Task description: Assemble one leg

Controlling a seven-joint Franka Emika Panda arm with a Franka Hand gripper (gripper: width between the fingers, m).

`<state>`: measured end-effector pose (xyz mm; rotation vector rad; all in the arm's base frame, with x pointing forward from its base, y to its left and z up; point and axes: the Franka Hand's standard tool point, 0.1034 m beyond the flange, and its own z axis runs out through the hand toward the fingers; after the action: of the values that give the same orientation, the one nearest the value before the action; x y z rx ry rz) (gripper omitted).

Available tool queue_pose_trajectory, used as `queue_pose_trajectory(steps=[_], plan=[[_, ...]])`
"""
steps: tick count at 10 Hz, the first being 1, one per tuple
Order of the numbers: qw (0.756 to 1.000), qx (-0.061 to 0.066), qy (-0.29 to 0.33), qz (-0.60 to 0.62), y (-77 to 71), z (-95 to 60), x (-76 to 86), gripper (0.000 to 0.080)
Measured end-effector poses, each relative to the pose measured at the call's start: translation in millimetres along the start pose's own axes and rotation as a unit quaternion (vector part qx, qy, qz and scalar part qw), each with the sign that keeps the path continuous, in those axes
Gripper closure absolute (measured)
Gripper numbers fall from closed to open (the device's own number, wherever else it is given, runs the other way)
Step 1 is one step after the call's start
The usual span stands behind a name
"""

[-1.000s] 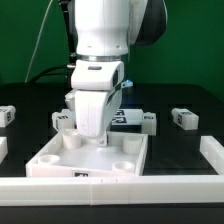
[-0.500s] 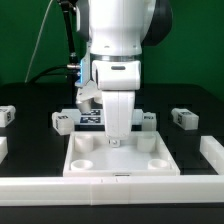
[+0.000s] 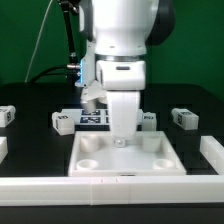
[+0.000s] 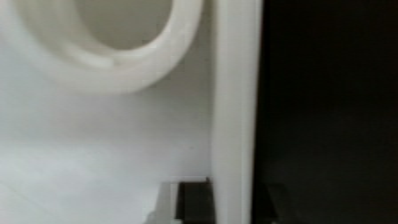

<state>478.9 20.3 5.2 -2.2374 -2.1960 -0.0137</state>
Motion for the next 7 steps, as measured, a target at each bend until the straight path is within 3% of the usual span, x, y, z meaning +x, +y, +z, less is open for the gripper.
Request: queue_pose_trajectory(steps=[2,7], plan=[[1.0,-0.001,0.005,-0.015,2.2,0.1,27.2,0.0749],[1.0,-0.002,0.009,-0.008,10.4,0.6,45.1,0.0749]])
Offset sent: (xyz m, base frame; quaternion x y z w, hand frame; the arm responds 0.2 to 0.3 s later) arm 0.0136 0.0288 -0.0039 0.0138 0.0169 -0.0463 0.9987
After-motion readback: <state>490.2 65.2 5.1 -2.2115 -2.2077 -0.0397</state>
